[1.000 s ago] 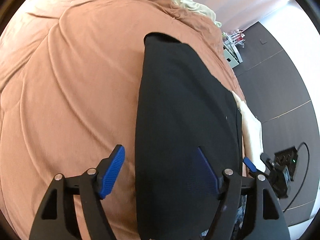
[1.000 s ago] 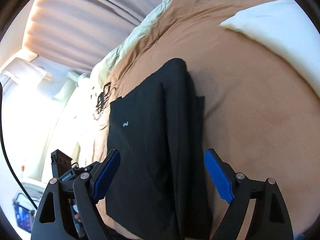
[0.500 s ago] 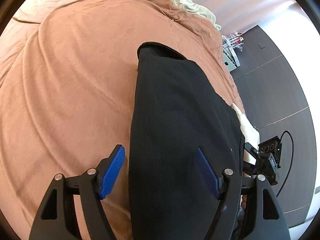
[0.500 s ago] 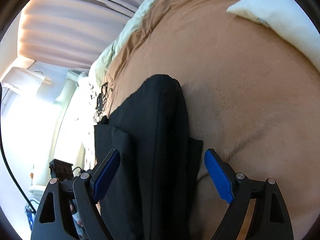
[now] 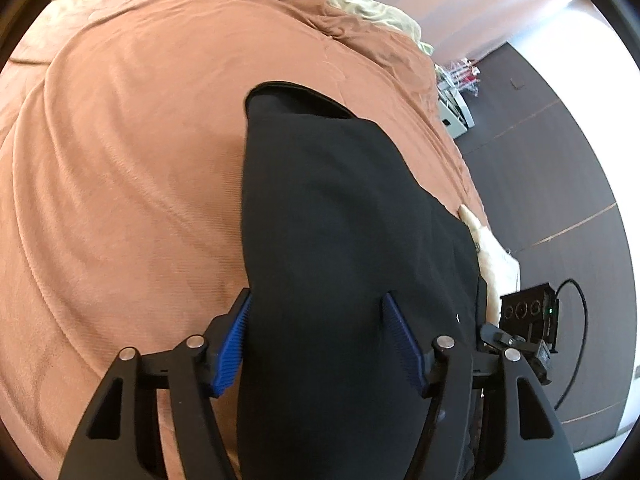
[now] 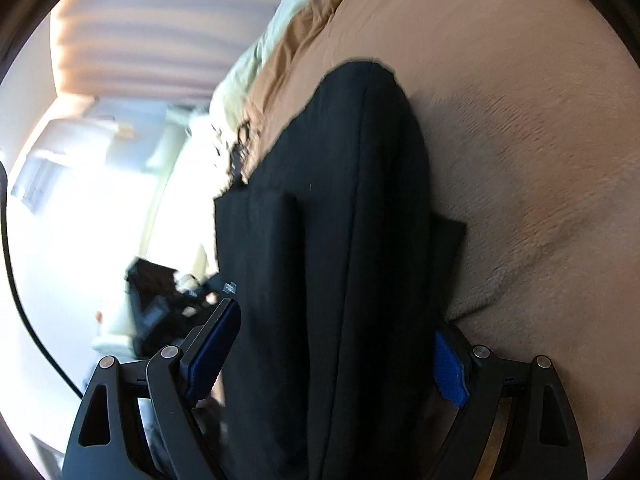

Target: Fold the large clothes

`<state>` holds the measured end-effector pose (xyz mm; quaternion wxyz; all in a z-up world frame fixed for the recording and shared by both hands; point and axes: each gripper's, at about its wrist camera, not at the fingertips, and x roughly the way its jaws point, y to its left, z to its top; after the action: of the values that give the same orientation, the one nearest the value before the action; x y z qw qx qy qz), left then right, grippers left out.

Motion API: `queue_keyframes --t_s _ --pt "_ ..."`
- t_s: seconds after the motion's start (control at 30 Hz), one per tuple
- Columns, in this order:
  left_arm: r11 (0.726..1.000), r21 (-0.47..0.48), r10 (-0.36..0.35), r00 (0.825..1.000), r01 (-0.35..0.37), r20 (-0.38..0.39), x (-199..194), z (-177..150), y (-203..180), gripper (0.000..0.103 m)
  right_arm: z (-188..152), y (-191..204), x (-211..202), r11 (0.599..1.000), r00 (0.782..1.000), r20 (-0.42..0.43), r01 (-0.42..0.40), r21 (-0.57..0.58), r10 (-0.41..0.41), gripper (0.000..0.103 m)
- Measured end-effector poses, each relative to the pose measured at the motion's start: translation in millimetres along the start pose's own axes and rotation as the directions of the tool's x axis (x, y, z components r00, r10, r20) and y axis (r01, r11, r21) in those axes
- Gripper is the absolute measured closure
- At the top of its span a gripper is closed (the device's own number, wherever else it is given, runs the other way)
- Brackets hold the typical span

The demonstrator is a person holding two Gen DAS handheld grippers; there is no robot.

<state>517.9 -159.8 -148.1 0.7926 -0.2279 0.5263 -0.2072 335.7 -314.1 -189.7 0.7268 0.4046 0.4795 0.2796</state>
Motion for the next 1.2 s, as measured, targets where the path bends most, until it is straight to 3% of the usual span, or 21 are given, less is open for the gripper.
queue_keyframes --t_s 0.2,0.3,0.4,0.5,0.63,0.67,0.87,1.2 --pt "0.999 0.031 0.016 1.000 -0.016 -0.015 2 4 -7 0.038 9 5 14 1.000 1.000 0.002 -0.001 -0.008 0.001 0.017" --pt "0.998 0.040 0.052 0.998 -0.051 -0.023 6 4 1 0.038 9 1 12 0.999 0.999 0.015 0.032 -0.003 -0.032 0.054" --pt "1.000 -0.014 0.026 0.999 -0.027 -0.028 10 4 20 0.035 6 -2 5 1.000 0.999 0.031 0.014 -0.013 -0.013 0.074" --pt "0.997 -0.080 -0.015 0.999 0.012 -0.037 20 3 35 0.027 3 4 0 0.998 0.998 0.052 0.039 -0.057 -0.036 0.081" --pt "0.995 -0.086 -0.048 0.999 0.046 -0.021 29 2 37 0.030 3 6 -3 0.998 0.998 0.054 0.035 -0.057 -0.032 0.084" --pt "0.994 -0.088 -0.069 0.997 0.066 -0.023 29 3 35 0.043 3 7 -5 0.998 0.998 0.055 0.031 -0.057 -0.028 0.086" --pt "0.995 -0.064 -0.076 0.997 0.076 -0.002 5 1 16 0.067 -3 47 -19 0.992 0.997 0.077 0.026 -0.121 -0.017 0.088" --pt "0.990 -0.046 -0.126 0.978 0.135 0.166 -100 -20 -3 0.067 -35 149 -47 0.964 0.991 0.129 -0.003 -0.265 0.039 0.088"
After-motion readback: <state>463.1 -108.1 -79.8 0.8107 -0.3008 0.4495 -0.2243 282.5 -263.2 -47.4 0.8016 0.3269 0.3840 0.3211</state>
